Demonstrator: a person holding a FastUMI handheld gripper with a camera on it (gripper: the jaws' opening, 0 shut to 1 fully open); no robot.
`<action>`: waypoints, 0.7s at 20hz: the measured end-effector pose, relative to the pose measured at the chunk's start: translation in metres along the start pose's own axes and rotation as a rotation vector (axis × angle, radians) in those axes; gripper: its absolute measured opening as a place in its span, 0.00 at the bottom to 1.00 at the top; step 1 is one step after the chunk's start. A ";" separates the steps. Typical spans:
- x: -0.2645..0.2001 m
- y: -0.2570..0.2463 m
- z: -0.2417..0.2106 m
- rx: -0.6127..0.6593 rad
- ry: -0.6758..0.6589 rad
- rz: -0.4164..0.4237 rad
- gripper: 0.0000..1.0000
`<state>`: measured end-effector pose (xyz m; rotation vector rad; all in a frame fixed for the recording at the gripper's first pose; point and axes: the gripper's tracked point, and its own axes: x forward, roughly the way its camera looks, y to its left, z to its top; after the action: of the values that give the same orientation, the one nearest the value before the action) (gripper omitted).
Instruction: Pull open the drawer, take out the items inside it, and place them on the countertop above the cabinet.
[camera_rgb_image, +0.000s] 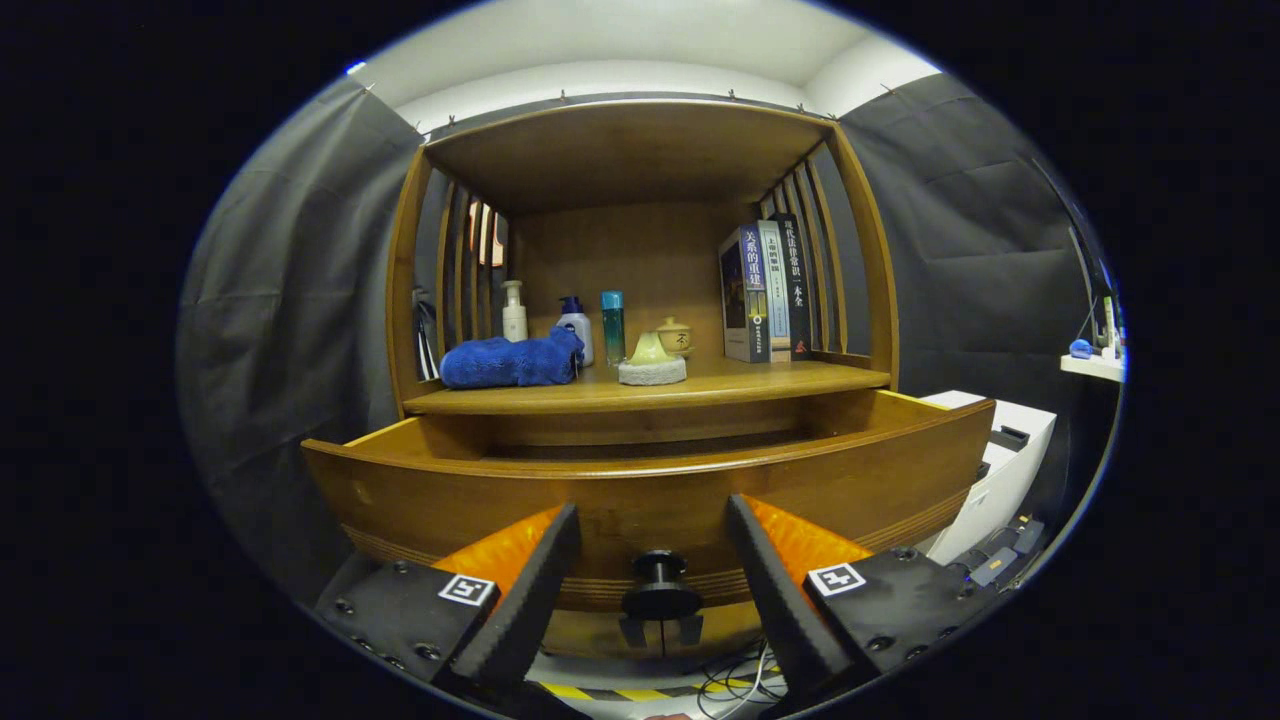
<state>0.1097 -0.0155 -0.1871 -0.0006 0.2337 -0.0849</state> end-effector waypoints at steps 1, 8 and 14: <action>0.006 0.000 0.002 0.004 -0.002 -0.002 0.98; 0.045 0.002 0.005 -0.043 0.001 -0.011 0.98; 0.075 0.000 0.007 -0.043 0.013 -0.006 0.98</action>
<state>0.1845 -0.0215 -0.1978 -0.0431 0.2489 -0.0860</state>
